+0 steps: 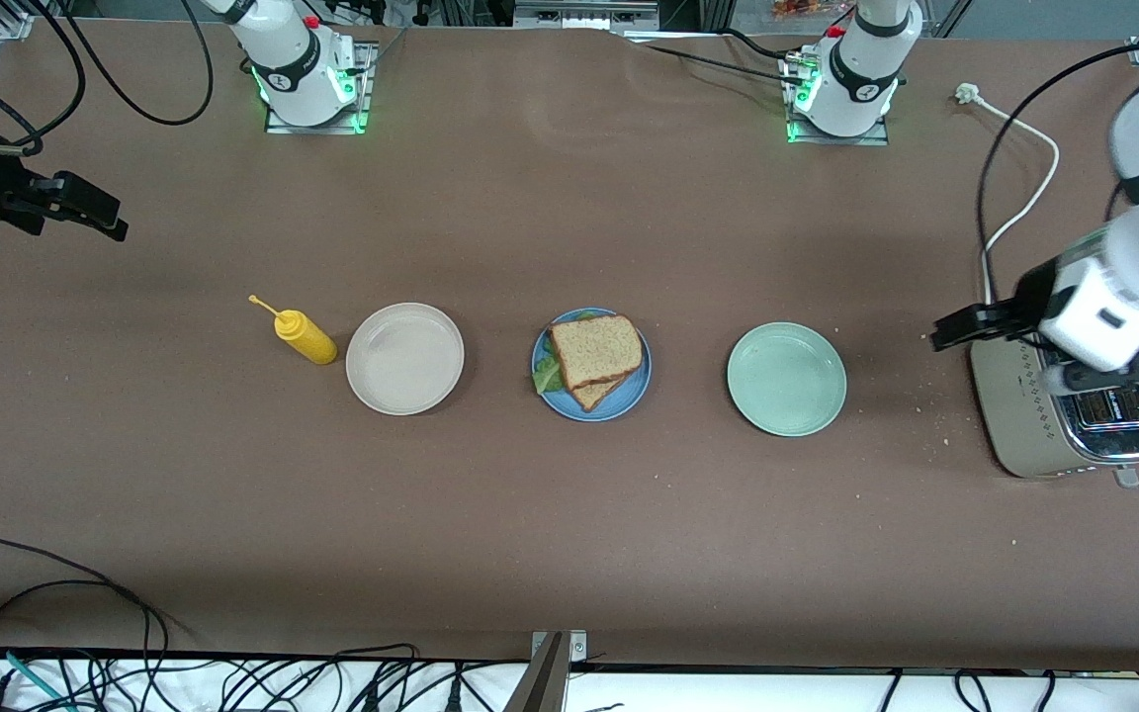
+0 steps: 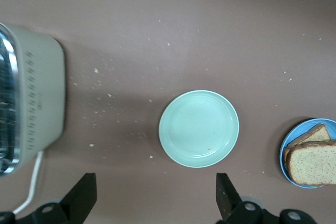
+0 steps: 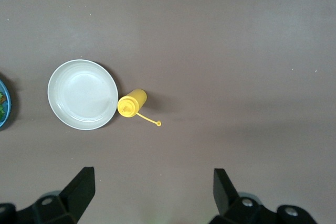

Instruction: Make sandwich in blue plate with both arms

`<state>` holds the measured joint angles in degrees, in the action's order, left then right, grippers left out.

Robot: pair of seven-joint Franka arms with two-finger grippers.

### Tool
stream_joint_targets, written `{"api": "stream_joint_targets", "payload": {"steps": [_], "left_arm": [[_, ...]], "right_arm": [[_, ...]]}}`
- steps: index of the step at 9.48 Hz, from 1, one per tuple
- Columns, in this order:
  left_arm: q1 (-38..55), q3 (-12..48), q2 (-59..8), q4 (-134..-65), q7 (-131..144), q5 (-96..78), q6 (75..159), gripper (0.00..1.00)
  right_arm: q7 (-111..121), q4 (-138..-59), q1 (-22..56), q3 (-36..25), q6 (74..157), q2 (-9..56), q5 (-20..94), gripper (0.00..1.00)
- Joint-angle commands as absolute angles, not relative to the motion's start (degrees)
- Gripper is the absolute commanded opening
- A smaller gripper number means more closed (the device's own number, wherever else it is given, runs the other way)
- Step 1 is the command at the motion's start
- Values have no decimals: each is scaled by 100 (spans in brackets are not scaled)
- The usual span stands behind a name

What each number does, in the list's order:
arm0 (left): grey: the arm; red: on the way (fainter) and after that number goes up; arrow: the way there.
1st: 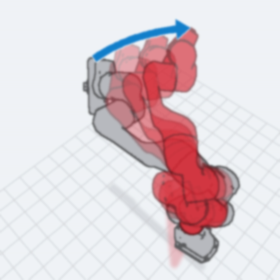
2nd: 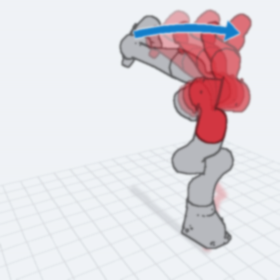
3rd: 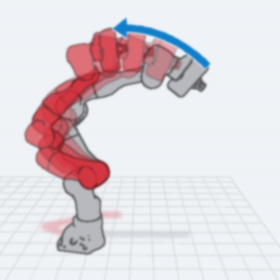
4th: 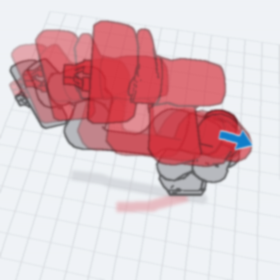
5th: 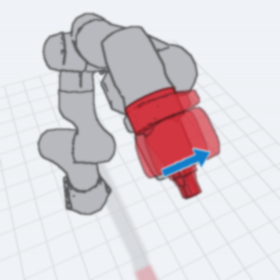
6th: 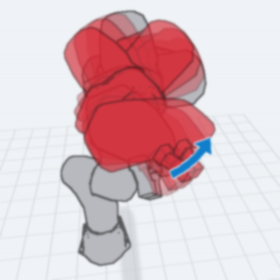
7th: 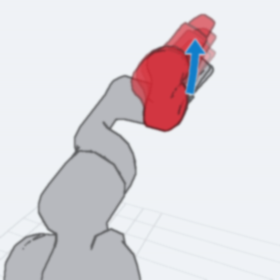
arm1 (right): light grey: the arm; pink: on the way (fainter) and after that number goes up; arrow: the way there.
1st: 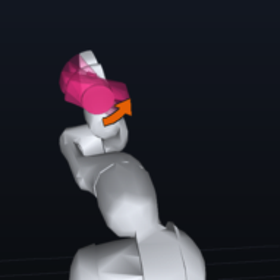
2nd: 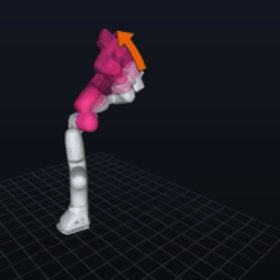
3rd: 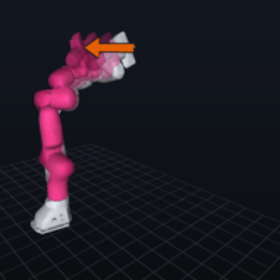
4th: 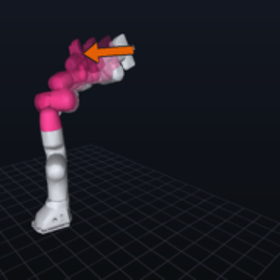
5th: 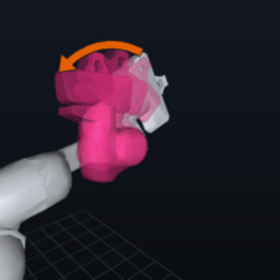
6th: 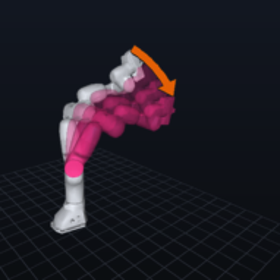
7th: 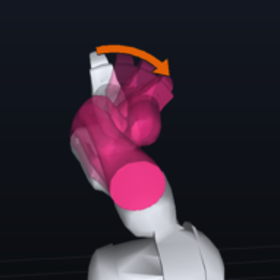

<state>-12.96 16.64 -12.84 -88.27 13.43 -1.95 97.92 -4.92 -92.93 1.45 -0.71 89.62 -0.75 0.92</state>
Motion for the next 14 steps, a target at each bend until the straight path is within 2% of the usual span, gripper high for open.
{"api": "stream_joint_targets", "payload": {"steps": [1, 3, 14], "left_arm": [[-1362, 1740, -1309, -8062, 924, 524, 9117, 100], [-1362, 1732, -1310, -7893, 407, 668, 8930, 100], [-1555, 1749, -1318, -7989, 237, 397, 8912, 99]], "right_arm": [[-545, -9246, 158, -35, 8912, -141, -35, 100], [-580, -9246, 158, -44, 8930, -141, -18, 100], [-589, -9220, 158, -44, 8938, -132, 26, 100]]}}
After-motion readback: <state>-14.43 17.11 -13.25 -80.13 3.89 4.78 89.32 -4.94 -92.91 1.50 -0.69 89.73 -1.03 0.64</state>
